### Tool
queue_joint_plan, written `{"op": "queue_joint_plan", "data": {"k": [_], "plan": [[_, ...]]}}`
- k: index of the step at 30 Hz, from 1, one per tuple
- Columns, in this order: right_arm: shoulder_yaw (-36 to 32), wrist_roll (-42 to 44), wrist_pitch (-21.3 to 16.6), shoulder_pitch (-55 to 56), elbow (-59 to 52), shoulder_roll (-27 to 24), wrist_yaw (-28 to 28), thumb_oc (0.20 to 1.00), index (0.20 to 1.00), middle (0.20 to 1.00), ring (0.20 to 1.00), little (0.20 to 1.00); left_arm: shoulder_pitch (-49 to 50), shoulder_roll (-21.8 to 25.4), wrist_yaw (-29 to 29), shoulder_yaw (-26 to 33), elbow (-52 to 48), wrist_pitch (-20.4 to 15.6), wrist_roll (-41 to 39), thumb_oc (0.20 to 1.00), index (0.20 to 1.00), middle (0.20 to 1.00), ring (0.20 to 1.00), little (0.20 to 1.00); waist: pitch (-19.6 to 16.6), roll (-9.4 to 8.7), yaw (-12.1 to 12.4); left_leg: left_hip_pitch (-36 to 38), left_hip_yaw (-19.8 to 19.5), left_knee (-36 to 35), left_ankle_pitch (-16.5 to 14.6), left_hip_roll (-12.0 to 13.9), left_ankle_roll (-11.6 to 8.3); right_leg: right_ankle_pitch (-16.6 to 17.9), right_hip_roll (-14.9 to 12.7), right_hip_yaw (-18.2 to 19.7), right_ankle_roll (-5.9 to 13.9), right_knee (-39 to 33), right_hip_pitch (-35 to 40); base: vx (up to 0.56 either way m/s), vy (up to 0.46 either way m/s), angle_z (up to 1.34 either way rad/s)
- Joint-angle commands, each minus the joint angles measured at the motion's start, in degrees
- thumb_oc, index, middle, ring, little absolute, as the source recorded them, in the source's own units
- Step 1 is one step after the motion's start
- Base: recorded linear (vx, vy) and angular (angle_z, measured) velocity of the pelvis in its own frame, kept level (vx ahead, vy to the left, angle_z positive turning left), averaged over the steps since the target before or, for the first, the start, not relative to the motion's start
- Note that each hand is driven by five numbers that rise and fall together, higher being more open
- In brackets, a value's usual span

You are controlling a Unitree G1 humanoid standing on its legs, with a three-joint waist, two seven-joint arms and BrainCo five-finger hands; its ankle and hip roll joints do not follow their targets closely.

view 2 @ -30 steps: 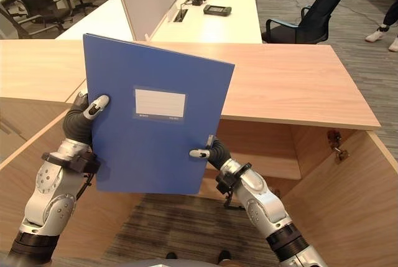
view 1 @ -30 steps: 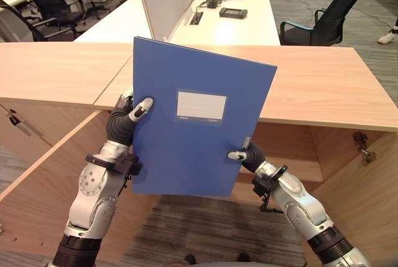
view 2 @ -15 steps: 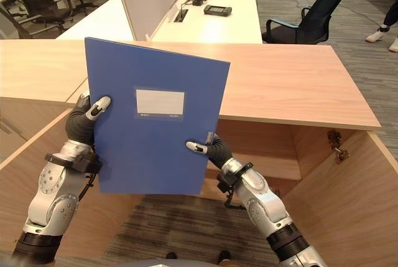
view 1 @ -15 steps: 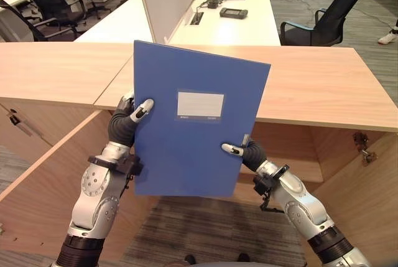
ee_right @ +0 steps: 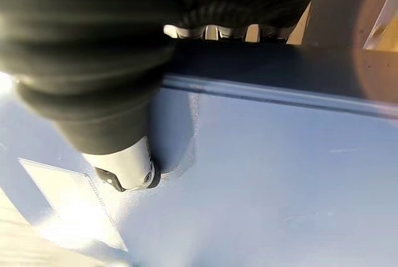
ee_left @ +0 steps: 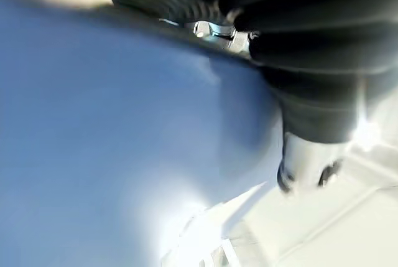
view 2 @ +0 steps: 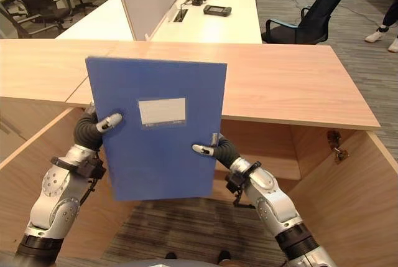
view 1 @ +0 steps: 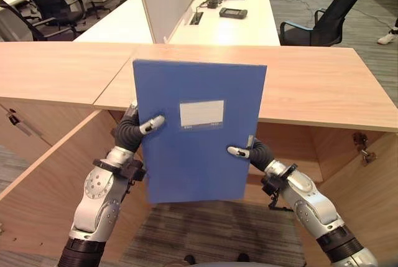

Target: Put the empty folder in the office cabinet

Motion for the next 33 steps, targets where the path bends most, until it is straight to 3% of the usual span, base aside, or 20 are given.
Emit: {"op": "queue_joint_plan", "data": {"k": [1, 6, 10, 15, 18, 20, 24, 25, 33], "plan": [[-1.0, -5.0, -0.7, -0.3, 1.9, -0.7, 2.9, 0.200, 0.200, 0.200, 0.200, 0.200, -2.0, 3.8, -3.1, 3.7, 2.3, -3.3, 0.9, 1.000, 1.000, 1.000, 1.000, 1.000, -0.6, -3.25, 0.2, 1.2, -1.3, 0.2, -4.4, 2.3, -2.88, -4.1, -4.5, 1.4, 6.13, 0.1, 2.5, 0.00, 0.000, 0.00], [-3.7, -12.1, -1.3, 2.7, 5.2, -3.1, 4.7, 0.200, 0.200, 0.200, 0.200, 0.200, 1.2, 2.5, -6.9, 8.7, 8.7, -2.9, -2.2, 1.000, 1.000, 1.000, 1.000, 1.000, -0.5, -3.17, 0.2, 1.0, -1.3, 0.2, -4.4, 2.3, -2.99, -4.1, -4.5, 1.3, 6.28, 0.1, 2.3, 0.00, 0.000, 0.00], [-6.1, -19.6, -3.3, 3.9, 8.5, -2.7, 2.9, 0.200, 0.200, 0.200, 0.200, 0.200, 4.7, 0.4, -8.6, 10.5, 17.2, -2.4, -0.3, 1.000, 1.000, 1.000, 1.000, 1.000, -0.5, -2.98, 0.5, 0.8, -1.5, 0.2, -4.3, 2.3, -2.82, -4.3, -4.4, 1.4, 6.19, 0.1, 2.2, 0.00, 0.000, 0.00], [-6.2, -31.7, -5.1, 3.6, 12.0, -1.1, -1.7, 0.200, 0.200, 0.200, 0.200, 0.200, 8.3, -1.6, -10.3, 7.0, 33.4, 0.3, 3.9, 1.000, 1.000, 1.000, 1.000, 1.000, -0.4, -2.47, 0.9, 0.4, -2.0, 0.2, -4.1, 2.1, -2.35, -4.3, -4.4, 1.1, 6.13, 0.1, 2.2, -0.01, 0.011, 0.03], [-5.1, -33.0, -4.8, 3.5, 13.8, -0.8, -2.1, 0.200, 0.200, 0.200, 0.200, 0.200, 9.6, -0.5, -11.1, 4.2, 39.0, 0.6, 8.9, 1.000, 1.000, 1.000, 1.000, 1.000, -0.4, -2.29, 1.1, 0.2, -2.2, 0.2, -4.0, 1.9, -2.22, -4.2, -4.5, 0.9, 6.19, 0.1, 2.1, -0.02, 0.011, 0.04], [-4.9, -32.1, -4.5, 3.6, 14.7, -0.3, -2.2, 0.200, 0.200, 0.200, 0.200, 0.200, 9.8, -0.3, -10.8, 3.4, 40.7, 0.3, 10.7, 1.000, 1.000, 1.000, 1.000, 1.000, -0.4, -2.24, 1.1, 0.2, -2.2, 0.2, -4.0, 1.9, -2.21, -4.3, -4.5, 0.8, 6.19, 0.1, 2.1, -0.01, 0.008, 0.04], [-5.1, -22.1, -3.2, 3.6, 21.9, 4.9, -4.5, 0.200, 0.200, 0.200, 0.200, 0.200, 9.3, -1.1, -7.4, 0.5, 49.3, -0.4, 17.8, 1.000, 1.000, 1.000, 1.000, 1.000, -0.4, -2.21, 1.0, 0.2, -2.4, 0.2, -3.9, 1.7, -2.13, -4.2, -4.6, 0.8, 6.14, 0.1, 2.0, -0.01, 0.009, 0.08], [-6.3, -14.6, -3.6, 2.6, 27.2, 8.8, -8.9, 0.200, 0.200, 0.200, 0.200, 0.200, 7.9, -2.3, -3.5, -1.8, 54.4, -0.5, 22.6, 1.000, 1.000, 1.000, 1.000, 1.000, -0.5, -2.16, 1.0, 0.2, -2.5, 0.2, -4.0, 1.8, -2.11, -4.2, -4.6, 0.6, 6.07, 0.2, 2.0, -0.01, 0.005, 0.07], [-13.0, 4.2, -7.4, -0.9, 34.9, 14.3, -17.5, 0.200, 0.200, 0.200, 0.200, 0.200, 6.6, -4.4, 2.8, -5.6, 60.2, -1.1, 27.7, 1.000, 1.000, 1.000, 1.000, 1.000, -0.5, -2.10, 1.3, 0.5, -2.5, 0.2, -4.2, 1.7, -2.18, -4.4, -4.5, 0.4, 5.99, 0.3, 2.3, 0.01, -0.003, 0.03]]}}
